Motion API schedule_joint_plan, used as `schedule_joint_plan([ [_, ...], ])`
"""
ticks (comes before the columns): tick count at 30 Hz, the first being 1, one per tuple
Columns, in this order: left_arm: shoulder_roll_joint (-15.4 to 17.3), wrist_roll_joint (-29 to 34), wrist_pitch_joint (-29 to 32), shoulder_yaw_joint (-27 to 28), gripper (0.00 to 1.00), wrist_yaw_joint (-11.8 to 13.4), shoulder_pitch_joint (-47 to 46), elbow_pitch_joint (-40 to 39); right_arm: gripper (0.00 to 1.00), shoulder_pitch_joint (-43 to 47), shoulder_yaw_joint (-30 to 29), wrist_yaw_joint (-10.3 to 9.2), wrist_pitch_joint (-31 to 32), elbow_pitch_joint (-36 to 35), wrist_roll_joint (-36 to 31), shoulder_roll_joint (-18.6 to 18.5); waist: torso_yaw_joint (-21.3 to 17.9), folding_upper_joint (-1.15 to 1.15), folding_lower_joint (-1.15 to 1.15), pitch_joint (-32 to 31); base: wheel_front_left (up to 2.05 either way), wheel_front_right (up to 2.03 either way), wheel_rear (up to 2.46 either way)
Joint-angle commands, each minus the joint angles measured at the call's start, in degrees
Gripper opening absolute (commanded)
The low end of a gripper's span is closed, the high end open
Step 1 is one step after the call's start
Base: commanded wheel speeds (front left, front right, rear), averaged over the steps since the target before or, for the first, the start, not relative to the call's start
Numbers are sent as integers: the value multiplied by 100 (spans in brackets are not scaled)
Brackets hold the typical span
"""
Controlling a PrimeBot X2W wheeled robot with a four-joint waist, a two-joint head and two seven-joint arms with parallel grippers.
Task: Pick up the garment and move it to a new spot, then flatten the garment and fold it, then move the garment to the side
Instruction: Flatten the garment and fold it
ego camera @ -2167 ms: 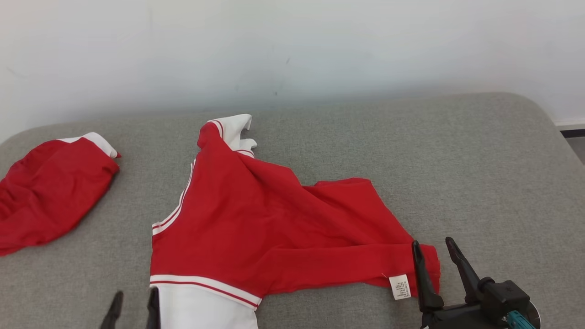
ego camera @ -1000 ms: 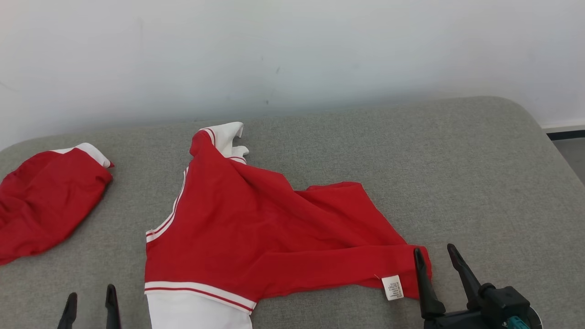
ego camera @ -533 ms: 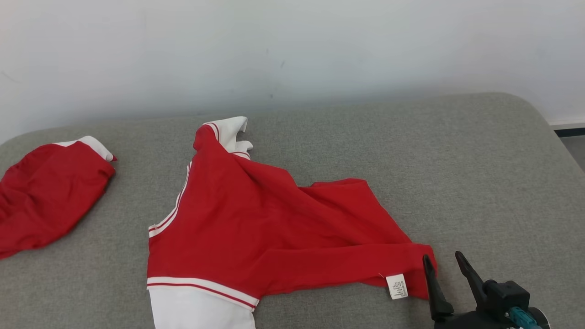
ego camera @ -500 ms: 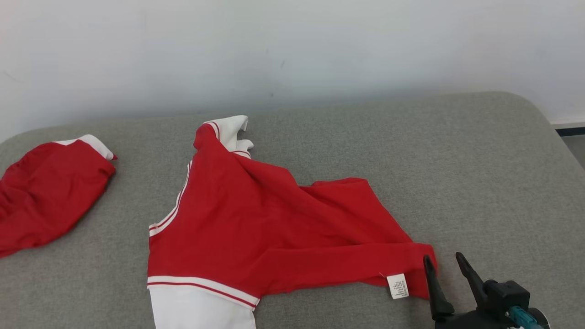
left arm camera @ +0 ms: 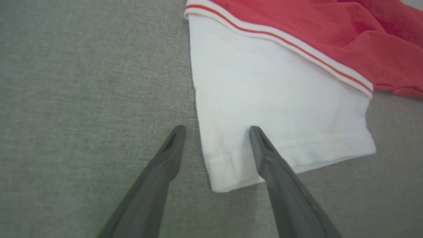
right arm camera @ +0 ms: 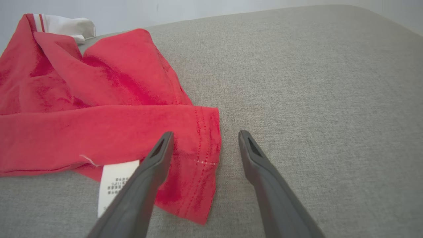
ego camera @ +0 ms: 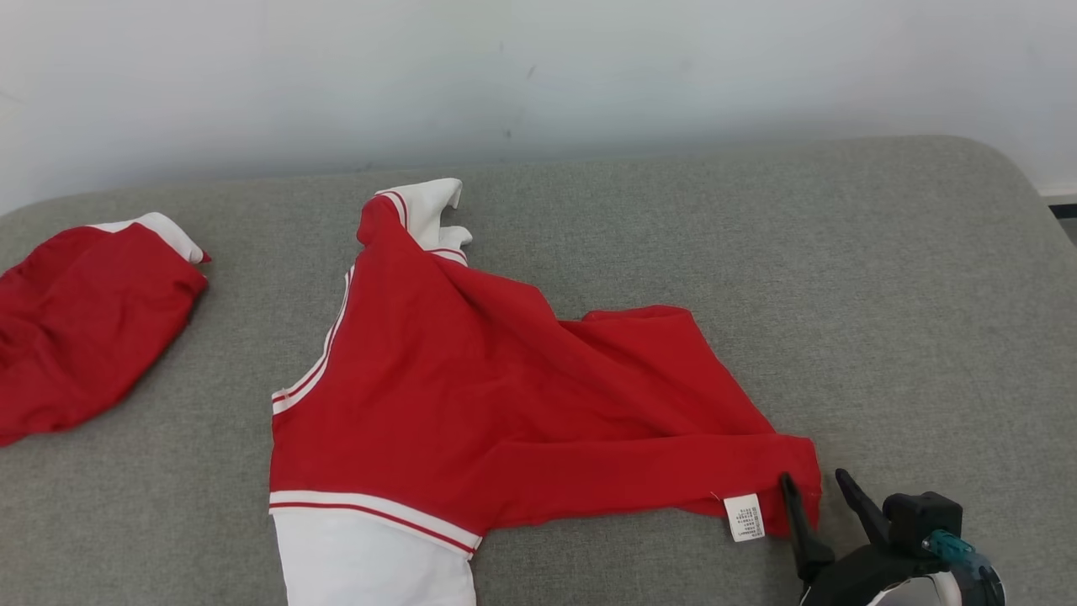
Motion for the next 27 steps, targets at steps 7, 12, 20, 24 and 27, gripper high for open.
schedule_joint_plan([
  [7, -36, -310, 54, -500, 100, -9, -194, 378, 72, -268, 354, -15, -54, 548, 561, -8, 53, 0, 0, 97, 0, 0, 0],
  [12, 1, -539, 59, -763, 0, -24, -250, 256, 0, -306, 559, -16, -226, 629, 792, -76, 77, 0, 0, 60, 0, 0, 0],
  [20, 78, -809, 7, -399, 0, 10, -15, -871, 0, -14, 673, -16, -350, -20, 860, -191, 52, 0, 0, -152, 0, 0, 0],
  [24, 255, -888, 8, -356, 0, 9, -263, -1342, 0, -54, 724, -16, -348, -522, 940, -243, 28, 0, 0, -191, 0, 0, 0],
  [27, 490, -1085, 7, -373, 0, 10, -692, -1517, 0, -269, 814, -16, -337, -852, 986, -336, 17, 0, 0, -153, 0, 0, 0],
])
